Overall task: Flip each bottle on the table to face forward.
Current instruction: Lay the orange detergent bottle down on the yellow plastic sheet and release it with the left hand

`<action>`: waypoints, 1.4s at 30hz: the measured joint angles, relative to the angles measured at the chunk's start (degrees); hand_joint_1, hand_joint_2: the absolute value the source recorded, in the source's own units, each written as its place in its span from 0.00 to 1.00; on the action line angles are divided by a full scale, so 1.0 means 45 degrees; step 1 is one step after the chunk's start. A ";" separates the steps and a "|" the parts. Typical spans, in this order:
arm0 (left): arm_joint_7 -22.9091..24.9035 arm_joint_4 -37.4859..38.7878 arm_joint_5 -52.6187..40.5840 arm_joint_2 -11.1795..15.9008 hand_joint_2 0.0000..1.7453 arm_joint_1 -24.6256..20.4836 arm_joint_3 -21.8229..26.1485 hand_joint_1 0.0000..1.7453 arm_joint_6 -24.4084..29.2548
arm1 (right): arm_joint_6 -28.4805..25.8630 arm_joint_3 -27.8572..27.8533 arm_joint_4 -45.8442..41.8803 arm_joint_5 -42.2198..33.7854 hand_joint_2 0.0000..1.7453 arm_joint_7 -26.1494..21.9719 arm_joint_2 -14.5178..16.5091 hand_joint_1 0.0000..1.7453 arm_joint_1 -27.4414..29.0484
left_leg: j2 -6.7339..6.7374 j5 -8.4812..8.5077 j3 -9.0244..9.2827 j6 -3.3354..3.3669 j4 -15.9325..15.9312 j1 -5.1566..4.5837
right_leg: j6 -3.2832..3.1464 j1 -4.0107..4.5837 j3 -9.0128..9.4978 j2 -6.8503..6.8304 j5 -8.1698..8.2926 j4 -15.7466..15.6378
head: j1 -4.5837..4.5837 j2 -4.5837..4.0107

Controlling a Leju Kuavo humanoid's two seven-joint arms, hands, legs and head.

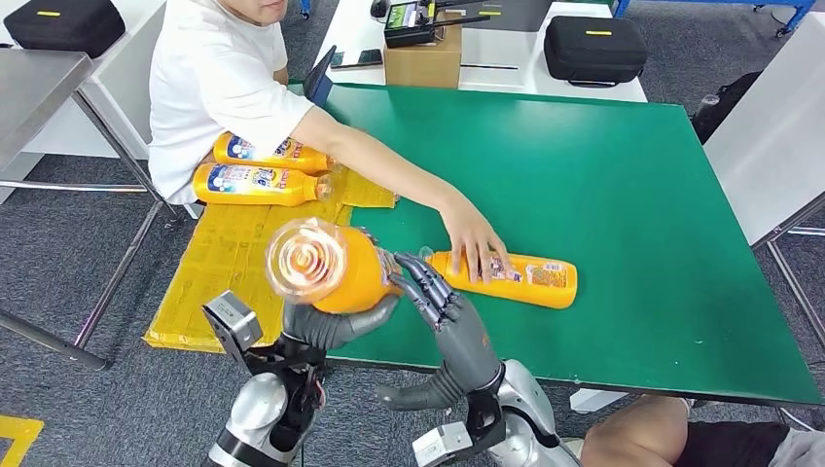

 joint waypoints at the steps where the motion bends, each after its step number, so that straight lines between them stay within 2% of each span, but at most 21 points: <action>1: 0.0154 0.0192 -0.0452 0.0000 1.00 -0.0176 0.0079 1.00 0.0471 | -0.0192 0.0042 -0.0248 0.0069 0.00 0.0021 -0.0041 0.00 0.0093 | -0.0001 0.0001 0.0001 0.0000 0.0000 0.0001 | 0.0000 0.0001 0.0000 -0.0001 0.0000 0.0000 | 0.0000 0.0000; 5: 0.0523 0.1125 -0.3528 0.0029 1.00 -0.0826 0.0325 1.00 0.2742 | -0.0802 0.0103 -0.0900 0.0149 0.00 0.0098 -0.0155 0.00 0.0246 | 0.0000 0.0004 0.0001 -0.0001 0.0000 0.0005 | -0.0001 0.0003 0.0004 -0.0006 0.0001 0.0005 | 0.0001 0.0000; 7: 0.0749 0.1611 -0.5451 0.0097 1.00 -0.1169 0.0397 1.00 0.3486 | -0.0924 0.0097 -0.1115 0.0047 0.00 0.0074 -0.0204 0.00 0.0246 | 0.0000 0.0006 0.0001 0.0000 0.0000 0.0004 | -0.0001 0.0002 0.0006 -0.0005 0.0001 0.0006 | 0.0004 0.0000; 11: 0.1496 0.2434 -0.8578 0.0351 1.00 -0.1840 0.0475 1.00 0.3743 | -0.0908 -0.0052 -0.1484 -0.0425 0.00 -0.0092 -0.0277 0.00 0.0291 | -0.0009 0.0008 -0.0001 0.0001 0.0000 0.0000 | 0.0001 -0.0002 0.0011 -0.0009 0.0002 0.0005 | 0.0002 -0.0001; 16: 0.2306 0.4315 -1.1029 0.0563 1.00 -0.2639 0.0467 1.00 0.3605 | -0.0360 -0.0300 -0.1947 -0.0935 0.00 -0.0215 -0.0250 0.00 0.0256 | -0.0006 0.0008 0.0001 0.0002 0.0000 -0.0002 | 0.0002 -0.0002 0.0010 -0.0008 0.0003 0.0004 | 0.0002 0.0001; 21: 0.2287 0.7375 -1.1479 0.0636 1.00 -0.3473 0.0754 1.00 0.4179 | -0.0162 -0.0310 -0.2035 -0.1043 0.00 -0.0273 -0.0167 0.00 0.0187 | 0.0005 0.0009 0.0001 -0.0001 0.0000 0.0002 | 0.0001 0.0002 0.0003 -0.0005 0.0003 0.0009 | 0.0002 0.0000; 29: 0.2260 1.0372 -1.0653 0.0668 1.00 -0.4745 0.1806 1.00 0.3648 | -0.0337 -0.0288 -0.2035 -0.1245 0.00 -0.0288 -0.0201 0.00 0.0107 | -0.0004 0.0019 -0.0004 -0.0007 0.0000 0.0005 | 0.0001 0.0001 0.0007 -0.0008 0.0003 0.0014 | 0.0005 0.0001; 31: 0.2585 1.0979 -1.0874 0.0672 1.00 -0.5128 0.2004 1.00 0.3773 | -0.0411 -0.0260 -0.2035 -0.1325 0.00 -0.0288 -0.0224 0.00 0.0053 | -0.0004 0.0019 -0.0005 -0.0007 0.0000 0.0004 | 0.0001 0.0000 0.0008 -0.0008 0.0003 0.0013 | 0.0005 0.0001; 35: 0.3921 1.2170 -1.2791 0.0868 1.00 -0.5836 0.1930 1.00 0.4328 | -0.0427 -0.0203 -0.2035 -0.1405 0.00 -0.0288 -0.0252 0.00 -0.0025 | -0.0001 0.0021 -0.0001 -0.0007 0.0000 0.0003 | 0.0001 0.0001 0.0007 -0.0008 0.0005 0.0013 | 0.0001 0.0001; 40: 0.4347 1.2946 -1.3367 0.1003 1.00 -0.6257 0.1780 1.00 0.4312 | -0.0393 -0.0185 -0.2033 -0.1421 0.00 -0.0288 -0.0255 0.00 -0.0096 | -0.0005 0.0030 -0.0001 -0.0017 0.0000 0.0007 | 0.0001 0.0002 0.0012 -0.0011 0.0005 0.0021 | 0.0001 0.0001; 42: 0.4853 1.3213 -1.3854 0.1043 1.00 -0.6435 0.1627 1.00 0.4017 | -0.0282 -0.0183 -0.2030 -0.1433 0.00 -0.0288 -0.0255 0.00 -0.0124 | -0.0005 0.0030 -0.0001 -0.0017 0.0000 0.0007 | 0.0001 0.0002 0.0013 -0.0011 0.0005 0.0021 | 0.0003 0.0001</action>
